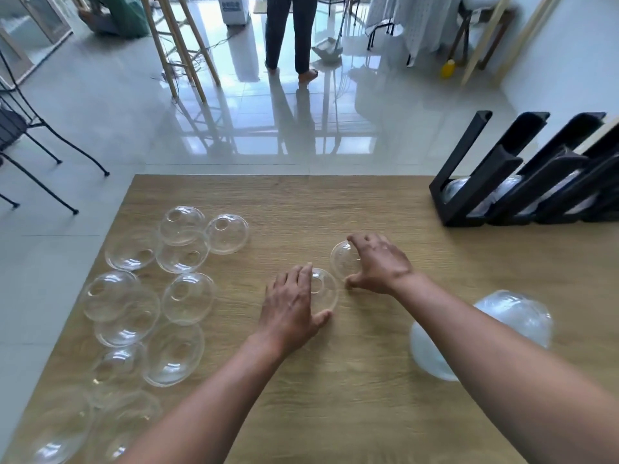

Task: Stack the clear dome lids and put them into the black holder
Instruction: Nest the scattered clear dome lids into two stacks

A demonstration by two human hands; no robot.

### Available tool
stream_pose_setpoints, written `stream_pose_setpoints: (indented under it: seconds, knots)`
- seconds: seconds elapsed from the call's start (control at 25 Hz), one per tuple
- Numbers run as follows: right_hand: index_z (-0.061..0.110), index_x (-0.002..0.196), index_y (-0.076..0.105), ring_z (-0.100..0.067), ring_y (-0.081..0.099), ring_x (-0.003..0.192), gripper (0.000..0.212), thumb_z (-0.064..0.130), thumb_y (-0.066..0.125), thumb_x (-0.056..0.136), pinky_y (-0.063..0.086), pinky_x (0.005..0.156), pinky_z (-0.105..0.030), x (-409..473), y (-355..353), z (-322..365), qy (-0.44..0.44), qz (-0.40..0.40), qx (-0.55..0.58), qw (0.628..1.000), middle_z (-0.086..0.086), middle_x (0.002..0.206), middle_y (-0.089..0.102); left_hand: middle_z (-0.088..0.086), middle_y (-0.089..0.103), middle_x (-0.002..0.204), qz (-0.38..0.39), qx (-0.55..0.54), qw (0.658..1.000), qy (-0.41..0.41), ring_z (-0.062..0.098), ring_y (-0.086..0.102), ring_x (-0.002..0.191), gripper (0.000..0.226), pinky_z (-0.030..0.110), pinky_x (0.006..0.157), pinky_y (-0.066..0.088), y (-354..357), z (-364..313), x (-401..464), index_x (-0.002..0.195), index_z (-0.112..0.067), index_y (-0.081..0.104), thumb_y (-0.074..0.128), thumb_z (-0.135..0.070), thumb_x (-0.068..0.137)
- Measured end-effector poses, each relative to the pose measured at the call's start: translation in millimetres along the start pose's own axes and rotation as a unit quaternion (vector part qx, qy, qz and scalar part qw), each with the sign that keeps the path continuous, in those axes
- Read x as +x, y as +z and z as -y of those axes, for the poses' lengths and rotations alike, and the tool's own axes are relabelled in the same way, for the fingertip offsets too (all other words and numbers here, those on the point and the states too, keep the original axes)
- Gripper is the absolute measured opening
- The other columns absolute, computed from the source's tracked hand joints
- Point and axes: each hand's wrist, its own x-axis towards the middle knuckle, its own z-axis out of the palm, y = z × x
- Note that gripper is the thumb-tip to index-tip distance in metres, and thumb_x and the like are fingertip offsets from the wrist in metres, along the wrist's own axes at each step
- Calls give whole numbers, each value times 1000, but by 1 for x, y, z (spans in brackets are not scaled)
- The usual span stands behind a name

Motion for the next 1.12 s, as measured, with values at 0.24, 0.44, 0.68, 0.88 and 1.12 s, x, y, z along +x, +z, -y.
stream_pose_setpoints:
  seconds: [0.24,0.44,0.68,0.88,1.12]
  knots:
    - [31,136,45,-23,59,114,78,50,82,70,52,94,-42,-39,-36,-52,-18,-57,87,994,-3,128,61,-4,58,134,-56,-171,982,-59,17,49,121,91,36,101,46,-14,-50,-30,145,-22,44,73,-64,70]
    - [39,136,42,-19,54,125,91,63,87,60,49,104,-40,-101,-93,-124,-38,-98,212,972,-1,140,54,-18,52,130,-97,-275,956,22,4,47,118,88,20,95,44,-27,-147,-50,142,-34,41,74,-68,68]
    - [34,140,46,-15,54,124,92,61,87,62,52,100,-37,-180,-83,-206,-16,-140,238,961,0,135,54,-8,48,141,-33,-142,986,82,15,43,122,88,30,101,42,17,-212,-55,146,-29,42,63,-68,70]
    - [38,148,39,-17,52,127,94,62,82,68,51,103,-42,-191,-37,-233,-5,-116,198,973,4,140,50,-8,50,142,-26,-214,976,28,14,48,125,86,34,101,45,35,-216,-57,144,-31,44,71,-64,69]
    - [44,149,36,-11,49,124,94,57,81,68,45,101,-30,-184,2,-235,-25,-110,264,958,13,142,47,-17,55,134,-33,-266,963,-35,4,51,115,87,21,87,40,36,-209,-61,144,-44,40,80,-63,70]
